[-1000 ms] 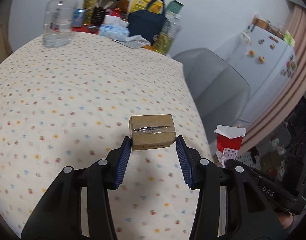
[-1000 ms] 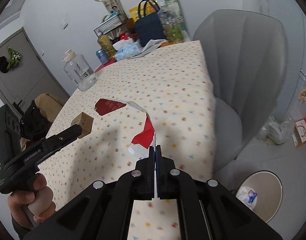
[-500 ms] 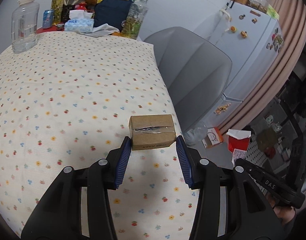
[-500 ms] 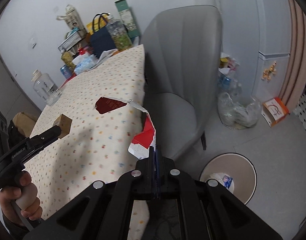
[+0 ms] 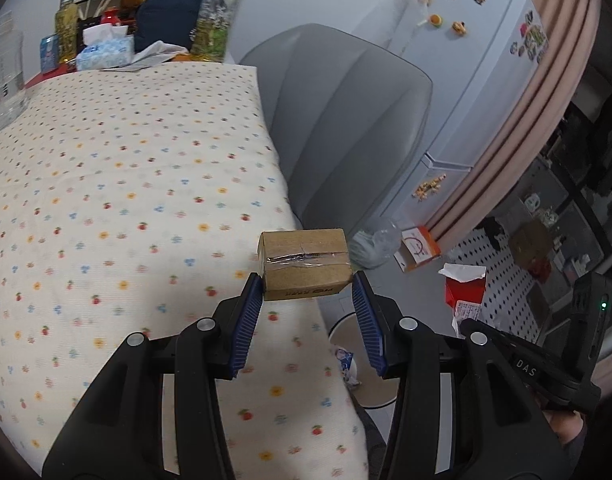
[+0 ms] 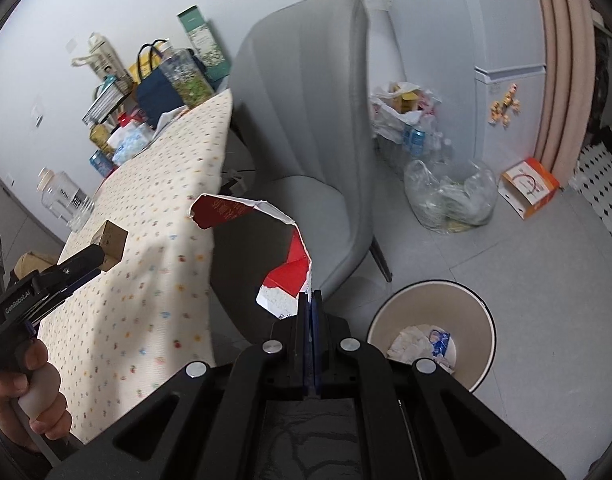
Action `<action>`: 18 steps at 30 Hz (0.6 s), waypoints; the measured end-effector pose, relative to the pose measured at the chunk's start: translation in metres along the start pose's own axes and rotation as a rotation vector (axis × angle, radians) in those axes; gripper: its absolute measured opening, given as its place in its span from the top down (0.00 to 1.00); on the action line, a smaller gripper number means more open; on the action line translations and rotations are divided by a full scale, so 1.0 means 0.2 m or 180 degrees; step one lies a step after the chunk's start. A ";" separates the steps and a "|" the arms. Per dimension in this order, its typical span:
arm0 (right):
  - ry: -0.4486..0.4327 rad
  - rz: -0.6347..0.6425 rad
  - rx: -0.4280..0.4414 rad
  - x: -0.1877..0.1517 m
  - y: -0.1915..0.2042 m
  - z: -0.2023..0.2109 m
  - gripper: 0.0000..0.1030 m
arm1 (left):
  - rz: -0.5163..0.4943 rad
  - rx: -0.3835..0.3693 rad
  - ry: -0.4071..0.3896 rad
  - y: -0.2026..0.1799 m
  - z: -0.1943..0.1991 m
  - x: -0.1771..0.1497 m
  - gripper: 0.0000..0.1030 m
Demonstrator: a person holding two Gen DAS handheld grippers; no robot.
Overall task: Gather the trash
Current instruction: 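Carry the box and wrapper in both grippers over the beige bin, then open both grippers above the bin to drop the box and wrapper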
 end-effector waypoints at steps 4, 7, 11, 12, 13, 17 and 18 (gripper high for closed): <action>0.0055 -0.0120 -0.0069 -0.04 -0.14 -0.02 0.98 | -0.0118 -0.0029 0.0077 -0.10 -0.06 -0.01 0.55; 0.0084 -0.0209 -0.0105 -0.07 -0.24 -0.04 0.97 | -0.0210 -0.0043 0.0138 -0.18 -0.11 -0.03 0.55; 0.0106 -0.0352 -0.0143 -0.10 -0.36 -0.06 0.97 | -0.0334 -0.0082 0.0231 -0.30 -0.19 -0.06 0.55; 0.0109 -0.0407 -0.0159 -0.11 -0.40 -0.06 0.97 | -0.0365 -0.0091 0.0253 -0.33 -0.21 -0.06 0.55; 0.0111 -0.0445 -0.0165 -0.11 -0.43 -0.07 0.97 | -0.0385 -0.0098 0.0270 -0.35 -0.22 -0.07 0.55; 0.0120 -0.0563 -0.0202 -0.13 -0.52 -0.09 0.97 | -0.0487 -0.0122 0.0342 -0.43 -0.28 -0.09 0.55; 0.0131 -0.0585 -0.0206 -0.14 -0.55 -0.10 0.97 | -0.0504 -0.0123 0.0360 -0.44 -0.30 -0.09 0.55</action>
Point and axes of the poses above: each gripper's, at about its wrist camera, not at the fingertips, and z roughly against the way its jaws point, y to its left, x to its top, the point moved 5 cm from there along -z, roughly the way its jaws point, and after that the axes turned 2 degrees about -y, right-handed, at the moved point
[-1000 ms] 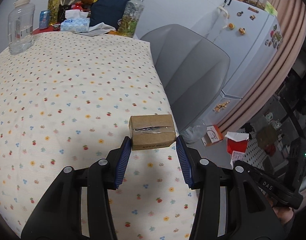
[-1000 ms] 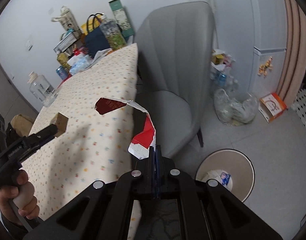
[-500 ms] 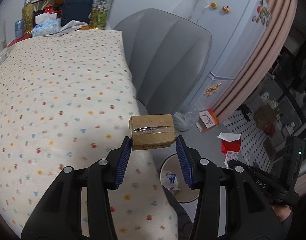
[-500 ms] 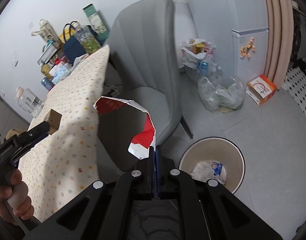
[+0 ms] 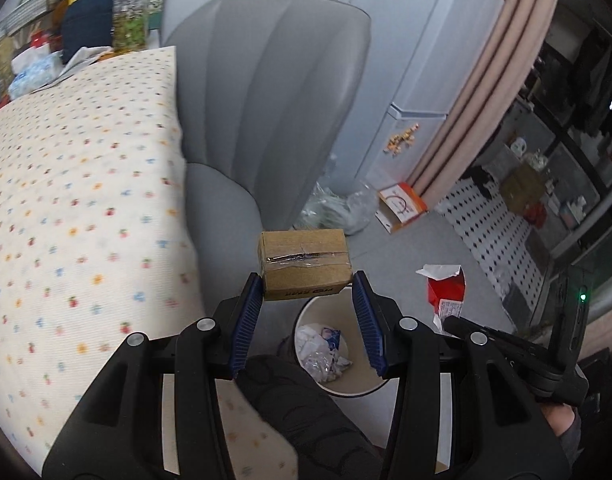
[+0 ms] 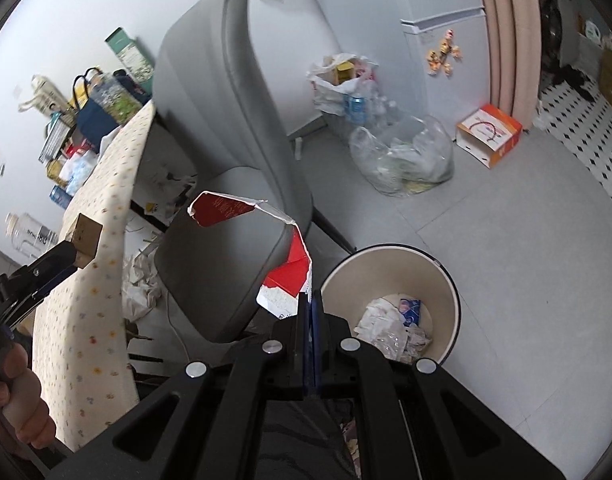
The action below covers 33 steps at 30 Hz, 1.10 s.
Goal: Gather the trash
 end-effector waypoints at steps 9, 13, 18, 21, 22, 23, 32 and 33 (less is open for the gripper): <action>0.0125 -0.0379 -0.0104 -0.05 -0.25 -0.17 0.53 | -0.0182 0.0006 0.0213 -0.14 -0.14 -0.04 0.55; 0.0062 -0.0493 -0.0133 -0.05 -0.34 -0.14 0.53 | -0.0263 0.0005 0.0296 -0.18 -0.19 -0.06 0.55; -0.0060 -0.0566 -0.0177 -0.03 -0.42 -0.05 0.53 | -0.0388 -0.0057 0.0389 -0.29 -0.26 -0.09 0.55; -0.0154 -0.0581 -0.0202 -0.01 -0.46 0.03 0.52 | -0.0494 -0.0113 0.0448 -0.37 -0.31 -0.10 0.55; -0.0199 -0.0593 -0.0210 0.00 -0.48 0.07 0.52 | -0.0529 -0.0132 0.0481 -0.40 -0.34 -0.11 0.55; -0.0238 -0.0601 -0.0218 0.00 -0.49 0.09 0.51 | -0.0548 -0.0144 0.0502 -0.42 -0.35 -0.12 0.55; -0.0356 -0.0694 -0.0254 0.05 -0.57 0.21 0.45 | -0.0520 -0.0349 0.0750 -0.55 -0.51 -0.16 0.28; -0.0386 -0.0696 -0.0253 0.06 -0.57 0.23 0.42 | -0.0504 -0.0397 0.0719 -0.56 -0.50 -0.16 0.18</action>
Point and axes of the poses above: each gripper's, at about its wrist camera, not at the fingertips, and z roughly against the way its jaws point, y to its left, x to its top, the point moved 5 cm from there along -z, roughly the way its jaws point, and after that the axes turned 2 degrees about -y, right-handed, at the moved point
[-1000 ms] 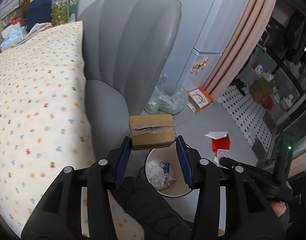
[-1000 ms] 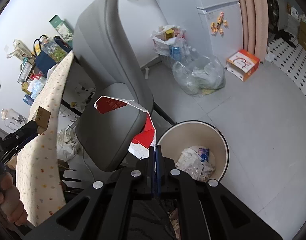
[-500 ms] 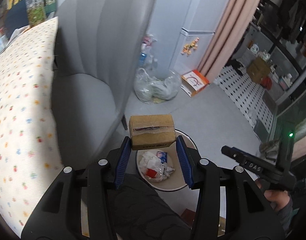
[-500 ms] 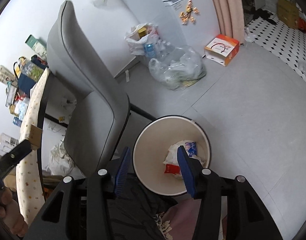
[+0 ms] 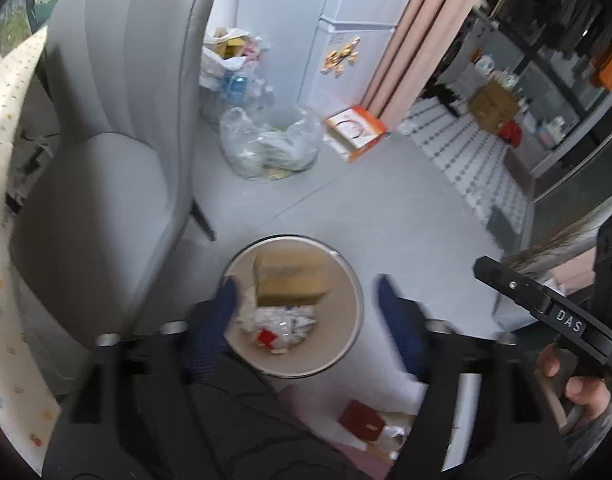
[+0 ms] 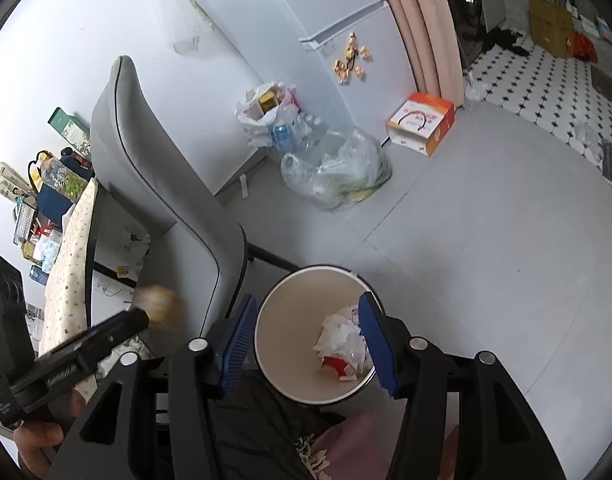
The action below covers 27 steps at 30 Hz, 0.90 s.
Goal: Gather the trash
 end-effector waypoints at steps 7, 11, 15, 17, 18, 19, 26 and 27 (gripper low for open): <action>-0.0094 0.0096 -0.0090 0.02 0.09 0.05 0.18 | 0.0081 -0.0008 -0.0237 0.05 0.15 0.04 0.11; -0.0132 0.0181 -0.0085 0.03 0.18 0.09 0.14 | 0.0211 0.0004 -0.0367 0.12 0.26 0.06 0.08; -0.0204 0.0297 -0.0040 0.05 0.28 0.15 0.13 | 0.0281 0.0009 -0.0532 0.17 0.39 0.07 0.06; -0.0234 0.0355 -0.0020 0.06 0.34 0.18 0.12 | 0.0301 -0.0009 -0.0585 0.18 0.44 0.08 0.06; -0.0261 0.0398 -0.0007 0.06 0.37 0.21 0.11 | 0.0308 -0.0017 -0.0622 0.19 0.48 0.07 0.06; -0.0284 0.0426 0.0001 0.06 0.40 0.23 0.10 | 0.0313 -0.0020 -0.0662 0.19 0.52 0.07 0.06; -0.0403 0.0747 0.0157 0.02 0.65 0.39 0.08 | 0.0329 0.0009 -0.0905 0.24 0.75 0.04 0.06; -0.0435 0.0767 0.0175 0.01 0.68 0.41 0.08 | 0.0333 0.0026 -0.0944 0.24 0.78 0.04 0.06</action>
Point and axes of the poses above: each gripper's, at about its wrist camera, not at the fingertips, and z roughly against the way its jaws point, y to its left, x to its top, the point moved 5 cm from there along -z, roughly the way its jaws point, and after that the axes turned 2 degrees about -y, right-handed, at the moved point
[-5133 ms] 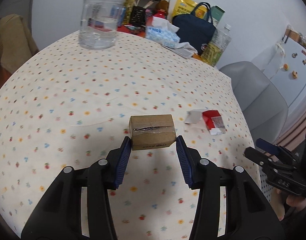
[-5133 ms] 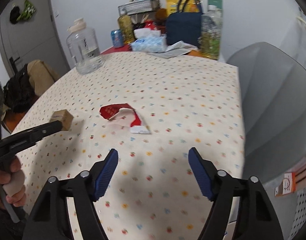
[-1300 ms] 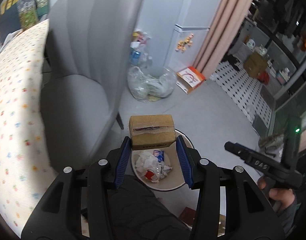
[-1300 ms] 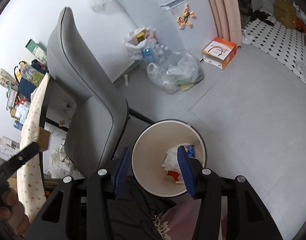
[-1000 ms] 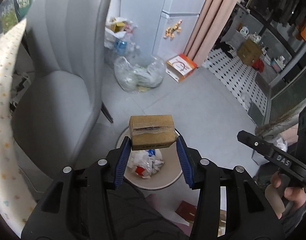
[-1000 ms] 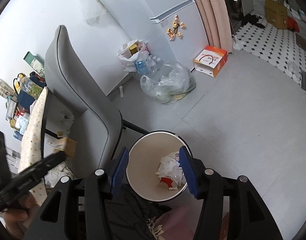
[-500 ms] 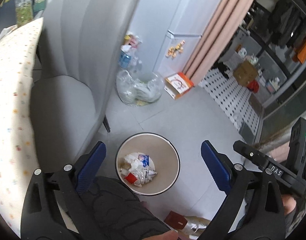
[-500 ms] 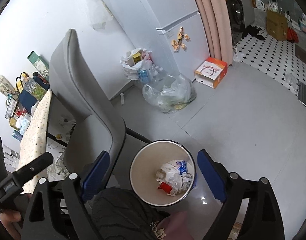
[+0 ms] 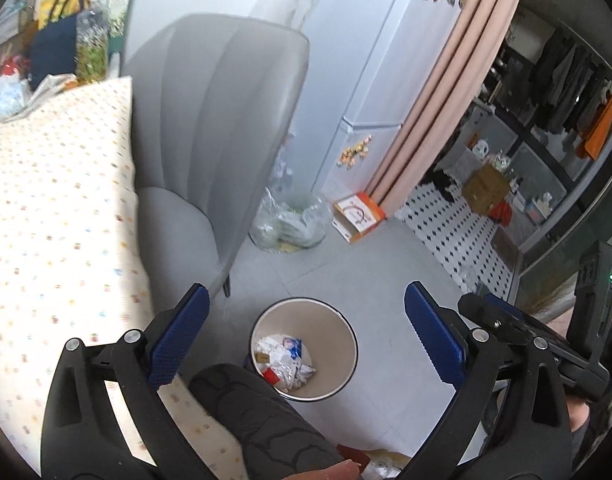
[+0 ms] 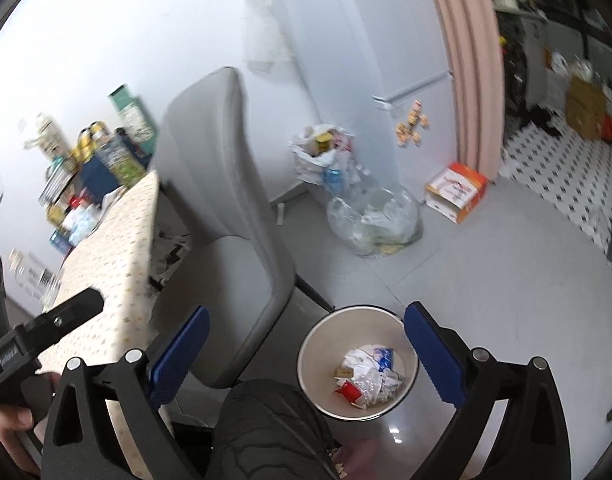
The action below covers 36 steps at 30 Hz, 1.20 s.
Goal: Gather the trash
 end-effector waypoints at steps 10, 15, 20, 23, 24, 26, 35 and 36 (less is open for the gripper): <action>-0.0236 0.0272 -0.0122 0.03 0.30 0.22 0.08 | 0.0125 0.0220 -0.0515 0.21 0.43 0.06 0.06; -0.0304 0.0328 -0.0157 0.02 0.45 0.32 0.07 | 0.0173 0.0348 -0.0685 0.32 0.64 0.05 0.06; -0.0366 0.0500 -0.0024 0.00 0.60 0.40 0.07 | 0.0167 0.0437 -0.0829 0.37 0.82 0.01 0.06; -0.0367 0.0631 0.0054 -0.02 0.68 0.44 0.07 | 0.0165 0.0513 -0.0906 0.40 0.93 -0.01 0.06; -0.0368 0.0659 0.0083 -0.03 0.70 0.45 0.07 | 0.0173 0.0533 -0.0919 0.41 0.95 -0.02 0.06; -0.0364 0.0704 0.0166 -0.04 0.74 0.47 0.07 | 0.0204 0.0602 -0.0926 0.43 1.01 -0.04 0.06; -0.0204 0.0769 0.0470 -0.09 0.84 0.54 0.08 | 0.0293 0.0807 -0.0989 0.49 1.20 -0.14 0.06; -0.0201 0.0790 0.0482 -0.10 0.85 0.55 0.08 | 0.0300 0.0828 -0.1002 0.50 1.22 -0.15 0.06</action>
Point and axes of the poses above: each gripper's, at about its wrist camera, not at the fingertips, and z roughly against the way its jaws point, y to its left, x to its top, the point moved 5 cm from there along -z, roughly the way its jaws point, and after that the axes turned 2 degrees about -y, right-handed, at the moved point
